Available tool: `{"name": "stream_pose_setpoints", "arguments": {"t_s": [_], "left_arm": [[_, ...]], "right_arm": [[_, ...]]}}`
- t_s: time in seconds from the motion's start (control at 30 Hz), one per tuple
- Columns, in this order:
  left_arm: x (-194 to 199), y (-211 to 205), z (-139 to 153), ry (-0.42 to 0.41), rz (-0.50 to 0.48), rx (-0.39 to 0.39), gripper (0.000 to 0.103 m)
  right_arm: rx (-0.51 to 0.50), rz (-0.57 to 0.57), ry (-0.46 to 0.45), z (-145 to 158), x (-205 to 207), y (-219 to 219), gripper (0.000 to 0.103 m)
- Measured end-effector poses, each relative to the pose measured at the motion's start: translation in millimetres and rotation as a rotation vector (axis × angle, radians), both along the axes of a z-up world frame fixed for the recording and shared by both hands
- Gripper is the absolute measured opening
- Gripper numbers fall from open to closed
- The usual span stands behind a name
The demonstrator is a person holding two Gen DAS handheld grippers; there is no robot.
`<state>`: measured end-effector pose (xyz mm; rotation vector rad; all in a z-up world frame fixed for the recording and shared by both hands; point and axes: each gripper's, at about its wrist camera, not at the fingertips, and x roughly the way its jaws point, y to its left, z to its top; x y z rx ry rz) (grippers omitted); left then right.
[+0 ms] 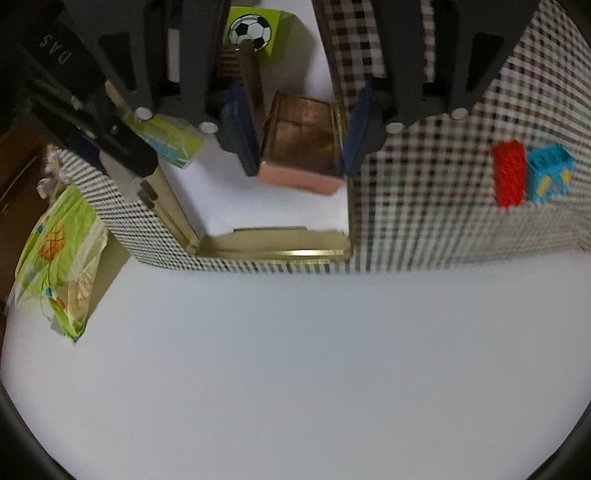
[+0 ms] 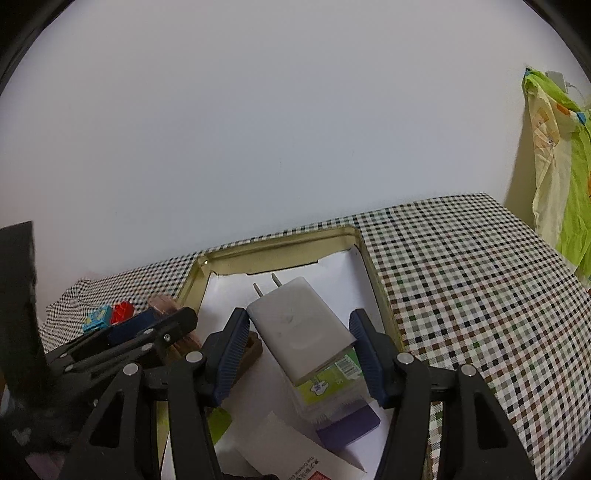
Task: Organize rigid objects
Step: 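Carry the adapter and plate into the tin tray and open both grippers, then withdraw both open grippers from the tray toward the blue and red blocks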
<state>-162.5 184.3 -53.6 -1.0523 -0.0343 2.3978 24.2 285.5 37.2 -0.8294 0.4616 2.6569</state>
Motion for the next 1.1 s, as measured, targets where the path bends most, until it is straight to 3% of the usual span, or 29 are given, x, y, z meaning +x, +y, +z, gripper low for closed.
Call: {"name": "stream_pose_setpoints", "arguments": {"t_s": [0.07,0.17,0.37,0.5,1.1], "left_arm": [[-4,-5,-3,-0.049,0.0,0.029,0.077],[-2,-13,-3,-0.05,0.02,0.066,0.084],[6,-28,9,0.039,0.095,0.07,0.084],[9,-41,17,0.1,0.165,0.076,0.09],[16,-85,12,0.187,0.294,0.006,0.095]], "right_arm": [[-0.011,0.003,-0.006,-6,-6,8,0.059],[-0.02,0.003,-0.01,-6,-5,8,0.059],[-0.041,0.006,-0.018,-6,-7,7,0.059],[-0.052,0.007,-0.018,-6,-6,7,0.06],[-0.075,-0.013,0.081,3,5,5,0.06]]}}
